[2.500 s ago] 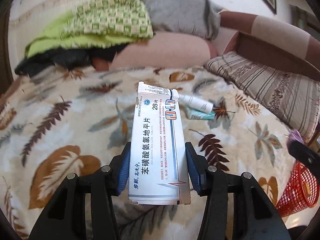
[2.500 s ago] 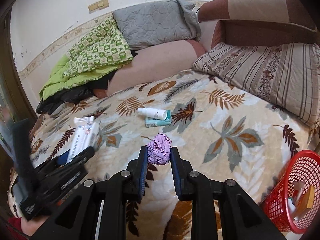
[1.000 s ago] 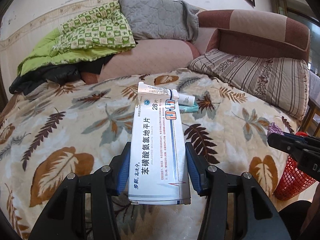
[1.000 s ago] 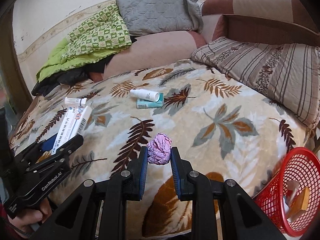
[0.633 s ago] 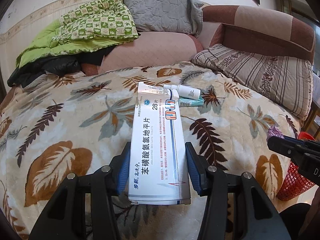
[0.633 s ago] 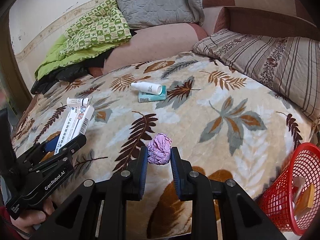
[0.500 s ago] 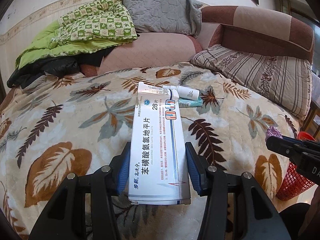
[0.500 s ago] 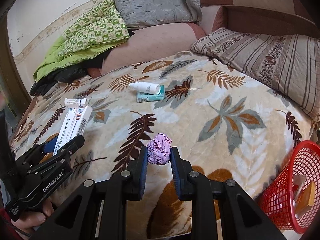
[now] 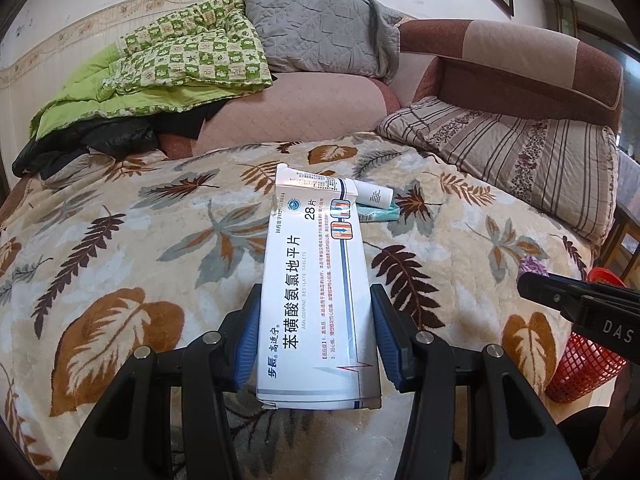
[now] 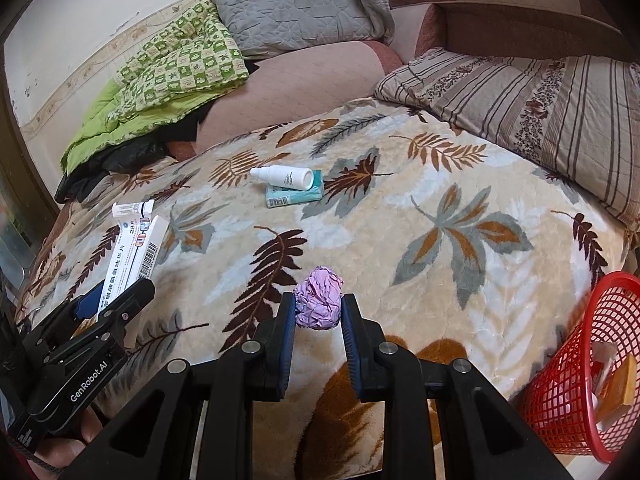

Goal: Collect trash
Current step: 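Hold the white medicine box and pink tissue lifted above the bed with both tools, then carry the white box and pink tissue with both tools to the red wastebasket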

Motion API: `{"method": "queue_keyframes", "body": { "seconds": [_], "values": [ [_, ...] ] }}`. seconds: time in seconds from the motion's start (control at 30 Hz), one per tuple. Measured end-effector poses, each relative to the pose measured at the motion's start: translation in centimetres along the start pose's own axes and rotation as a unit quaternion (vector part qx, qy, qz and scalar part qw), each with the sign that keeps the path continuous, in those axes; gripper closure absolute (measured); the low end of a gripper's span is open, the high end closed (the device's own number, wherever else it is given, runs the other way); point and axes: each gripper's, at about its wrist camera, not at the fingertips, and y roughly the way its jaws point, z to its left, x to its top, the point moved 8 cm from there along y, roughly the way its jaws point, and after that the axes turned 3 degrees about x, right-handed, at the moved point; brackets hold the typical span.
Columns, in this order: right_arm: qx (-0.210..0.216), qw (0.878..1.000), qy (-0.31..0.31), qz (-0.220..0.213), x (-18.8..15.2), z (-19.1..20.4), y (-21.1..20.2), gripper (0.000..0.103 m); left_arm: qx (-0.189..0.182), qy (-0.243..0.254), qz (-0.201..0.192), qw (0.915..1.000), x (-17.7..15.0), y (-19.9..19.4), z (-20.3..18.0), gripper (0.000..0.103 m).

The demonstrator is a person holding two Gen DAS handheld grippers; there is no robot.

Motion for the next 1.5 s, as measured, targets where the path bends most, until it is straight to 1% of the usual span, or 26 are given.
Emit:
{"method": "queue_keyframes", "body": {
  "seconds": [0.23,0.5,0.7,0.8,0.97,1.03,1.17,1.33,1.5],
  "values": [
    [0.0,1.0,0.001,-0.001,0.0,0.0,0.0,0.079,-0.008,-0.002,0.0,1.0,0.0,-0.1,-0.2,0.053],
    [0.002,1.0,0.002,-0.006,0.1,-0.1,-0.3,0.079,-0.008,-0.001,0.002,1.0,0.0,-0.1,-0.3,0.053],
    [0.003,1.0,0.007,-0.014,0.2,-0.5,-0.8,0.079,-0.001,0.006,0.011,0.9999,-0.5,0.3,-0.3,0.053],
    [0.003,1.0,0.009,-0.019,0.2,-0.8,-1.2,0.079,0.004,0.012,0.01,0.9999,-0.6,0.2,-0.4,0.053],
    [0.008,0.999,0.033,-0.034,0.3,-1.8,-2.2,0.079,0.006,0.029,0.005,0.9996,-0.8,-0.2,-0.9,0.053],
    [0.012,0.998,0.048,-0.04,0.4,-2.3,-2.8,0.079,0.0,0.035,-0.002,0.9994,-0.7,-0.8,-1.4,0.053],
    [0.011,0.997,0.056,-0.042,0.2,-3.0,-4.2,0.079,-0.029,0.043,-0.008,0.9986,-0.4,-2.3,-2.9,0.053],
    [-0.017,0.997,0.035,-0.063,0.5,-4.2,-7.8,0.079,-0.061,0.059,-0.009,0.9963,0.1,-4.1,-5.5,0.053],
    [-0.038,0.995,0.057,-0.073,-0.2,-7.6,-11.6,0.079,-0.104,0.081,-0.017,0.9912,1.5,-6.4,-9.3,0.053]
  ]
}}
